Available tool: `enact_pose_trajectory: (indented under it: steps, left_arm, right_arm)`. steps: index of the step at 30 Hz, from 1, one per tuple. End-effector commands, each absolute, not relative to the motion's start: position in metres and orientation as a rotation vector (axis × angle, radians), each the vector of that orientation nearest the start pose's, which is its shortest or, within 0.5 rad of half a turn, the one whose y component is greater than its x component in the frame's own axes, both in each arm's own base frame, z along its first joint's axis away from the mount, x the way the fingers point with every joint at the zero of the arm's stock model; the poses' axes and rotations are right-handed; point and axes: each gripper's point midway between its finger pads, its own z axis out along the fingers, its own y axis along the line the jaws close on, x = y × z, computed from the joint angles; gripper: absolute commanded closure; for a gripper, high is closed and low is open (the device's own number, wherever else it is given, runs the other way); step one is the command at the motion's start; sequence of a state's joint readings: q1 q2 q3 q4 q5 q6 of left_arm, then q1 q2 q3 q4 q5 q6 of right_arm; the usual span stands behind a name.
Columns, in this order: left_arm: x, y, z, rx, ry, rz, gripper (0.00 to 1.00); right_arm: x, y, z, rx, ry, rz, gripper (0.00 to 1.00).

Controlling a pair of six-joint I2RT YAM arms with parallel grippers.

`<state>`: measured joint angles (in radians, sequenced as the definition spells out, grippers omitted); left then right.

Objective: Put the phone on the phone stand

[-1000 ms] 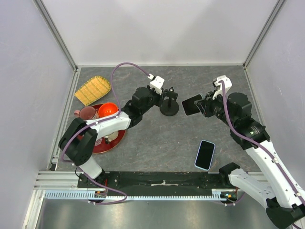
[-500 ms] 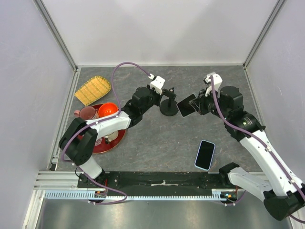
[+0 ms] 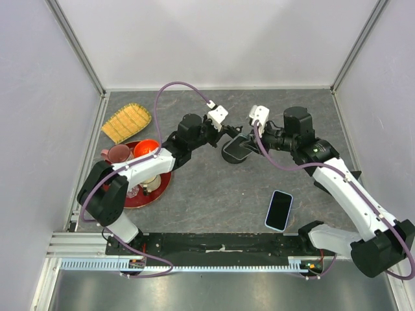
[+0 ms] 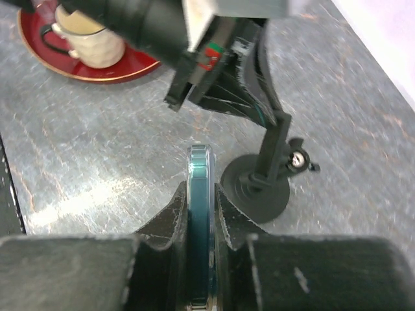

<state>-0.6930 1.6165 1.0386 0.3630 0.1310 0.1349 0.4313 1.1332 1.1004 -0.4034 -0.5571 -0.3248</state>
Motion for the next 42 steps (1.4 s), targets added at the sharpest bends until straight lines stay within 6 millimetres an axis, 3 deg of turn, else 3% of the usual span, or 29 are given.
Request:
enact_pose_trajectory:
  steps: [1,5,10,19,24,27,31,35,42]
  left_arm:
    - [0.353,-0.345,0.212,1.006,1.546,-0.649,0.98]
    - [0.335,-0.348,0.209,1.135,1.497,-0.736,0.98]
    - [0.317,-0.348,0.208,1.243,1.452,-0.806,0.98]
    - [0.313,-0.349,0.207,1.297,1.454,-0.815,0.98]
    - [0.310,-0.350,0.210,1.299,1.450,-0.829,0.98]
    - [0.310,-0.349,0.209,1.298,1.457,-0.826,0.98]
    - [0.321,-0.344,0.211,1.253,1.484,-0.763,0.98]
    - [0.336,-0.338,0.213,1.143,1.527,-0.706,0.98]
    - [0.375,-0.308,0.222,0.808,1.621,-0.518,0.98]
  right_arm:
    - [0.275,0.249,0.308,-1.326,1.307,0.668,1.00]
    - [0.273,0.257,0.308,-1.430,1.201,0.677,1.00]
    - [0.282,0.267,0.302,-1.490,1.195,0.705,1.00]
    - [0.305,0.269,0.285,-1.604,1.277,0.623,1.00]
    - [0.299,0.285,0.286,-1.651,1.248,0.601,1.00]
    - [0.308,0.280,0.273,-1.666,1.341,0.510,1.00]
    - [0.317,0.263,0.267,-1.628,1.486,0.409,1.00]
    - [0.316,0.248,0.247,-1.527,1.666,0.390,1.00]
    - [0.317,0.239,0.229,-1.254,1.929,0.437,1.00]
